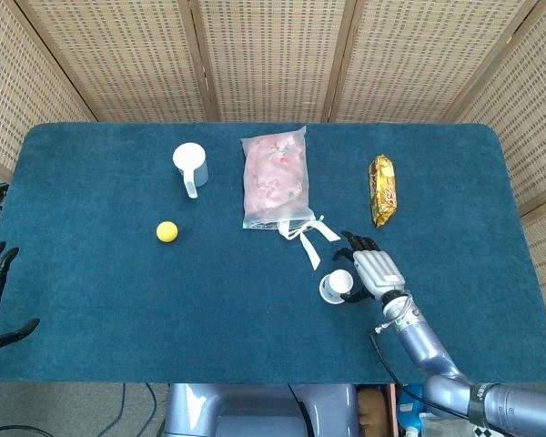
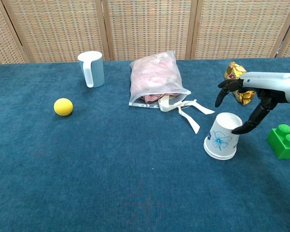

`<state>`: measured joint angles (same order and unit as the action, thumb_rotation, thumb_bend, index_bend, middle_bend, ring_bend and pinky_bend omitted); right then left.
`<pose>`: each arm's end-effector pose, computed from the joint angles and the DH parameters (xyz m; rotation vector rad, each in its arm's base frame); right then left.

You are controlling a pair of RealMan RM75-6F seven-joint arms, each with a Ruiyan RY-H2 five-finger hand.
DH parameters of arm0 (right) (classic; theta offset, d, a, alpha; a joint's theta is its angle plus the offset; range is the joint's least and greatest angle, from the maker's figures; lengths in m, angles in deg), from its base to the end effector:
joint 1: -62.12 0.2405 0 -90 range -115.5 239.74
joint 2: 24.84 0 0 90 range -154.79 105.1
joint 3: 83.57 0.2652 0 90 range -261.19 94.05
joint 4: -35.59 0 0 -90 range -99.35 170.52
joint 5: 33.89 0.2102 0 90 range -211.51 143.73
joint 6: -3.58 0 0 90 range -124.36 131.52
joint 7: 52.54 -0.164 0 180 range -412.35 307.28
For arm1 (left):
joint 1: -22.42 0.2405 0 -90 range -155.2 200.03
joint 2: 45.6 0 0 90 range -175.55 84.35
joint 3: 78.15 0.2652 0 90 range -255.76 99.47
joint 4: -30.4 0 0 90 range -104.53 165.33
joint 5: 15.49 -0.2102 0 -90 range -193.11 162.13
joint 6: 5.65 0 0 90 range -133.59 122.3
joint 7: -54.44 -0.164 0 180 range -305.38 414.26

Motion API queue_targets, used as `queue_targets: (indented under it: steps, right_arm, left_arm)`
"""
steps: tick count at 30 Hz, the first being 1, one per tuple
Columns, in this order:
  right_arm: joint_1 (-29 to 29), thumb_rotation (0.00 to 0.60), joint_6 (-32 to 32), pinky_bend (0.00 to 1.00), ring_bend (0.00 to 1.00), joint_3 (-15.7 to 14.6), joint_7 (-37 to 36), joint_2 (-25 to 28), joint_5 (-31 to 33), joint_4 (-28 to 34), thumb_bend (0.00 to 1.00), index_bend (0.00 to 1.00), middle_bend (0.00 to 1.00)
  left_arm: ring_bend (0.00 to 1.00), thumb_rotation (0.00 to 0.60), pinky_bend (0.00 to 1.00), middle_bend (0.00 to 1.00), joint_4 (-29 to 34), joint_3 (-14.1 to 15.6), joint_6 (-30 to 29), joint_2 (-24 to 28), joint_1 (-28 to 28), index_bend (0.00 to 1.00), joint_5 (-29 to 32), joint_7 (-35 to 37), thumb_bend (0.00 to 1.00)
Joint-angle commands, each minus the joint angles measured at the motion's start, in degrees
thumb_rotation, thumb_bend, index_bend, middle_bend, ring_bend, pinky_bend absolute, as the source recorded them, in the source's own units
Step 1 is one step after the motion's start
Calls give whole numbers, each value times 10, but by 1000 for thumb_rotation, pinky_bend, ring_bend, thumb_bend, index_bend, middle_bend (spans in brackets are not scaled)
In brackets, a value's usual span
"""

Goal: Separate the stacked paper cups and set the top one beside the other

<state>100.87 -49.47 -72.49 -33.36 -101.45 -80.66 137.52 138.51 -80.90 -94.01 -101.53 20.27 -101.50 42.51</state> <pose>-0.1757 -0.3402 0.0192 1.7074 -1.3356 0.8366 -0.2785 0.1839 0.1923 -1.3672 -0.8360 -0.8478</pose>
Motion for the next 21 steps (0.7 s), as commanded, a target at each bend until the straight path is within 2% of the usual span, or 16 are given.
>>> queue_targets:
  steps: [1,12,21]
  right_arm:
    - [3,600,0,0,0,-2,0,-1,3,-1,313,339,0]
    - [12,600,-2,0,0,-8,-3,-2,12,-3,340,446,0]
    - [12,600,-9,0,0,-13,-11,8,-1,12,347,452,0]
  left_arm:
    - [0,600,0,0,1,1,1,1,-1,0,-1,0,119]
    - [0,600,0,0,1,0,1,3,-1,0,2,5,119]
    - [0,600,0,0,1,0,1,3,-2,0,3,7,119]
